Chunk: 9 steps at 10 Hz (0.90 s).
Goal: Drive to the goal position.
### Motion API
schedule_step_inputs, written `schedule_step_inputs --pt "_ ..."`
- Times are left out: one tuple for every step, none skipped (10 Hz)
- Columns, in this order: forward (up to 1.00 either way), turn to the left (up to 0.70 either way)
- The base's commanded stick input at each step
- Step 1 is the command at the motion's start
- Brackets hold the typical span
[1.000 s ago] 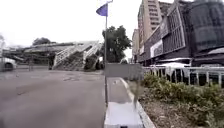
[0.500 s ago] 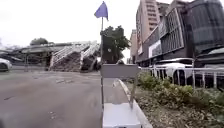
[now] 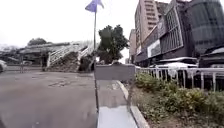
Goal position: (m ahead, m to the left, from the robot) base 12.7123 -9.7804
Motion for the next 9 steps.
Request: schedule_step_inputs --pt "0.45 0.03" --pt "0.44 0.03" --pt "0.32 0.02" --pt "0.13 0.01" --pt "0.03 0.01" --pt "0.03 0.01" --pt "0.03 0.01" --pt "0.03 0.01" --pt "0.03 0.01"
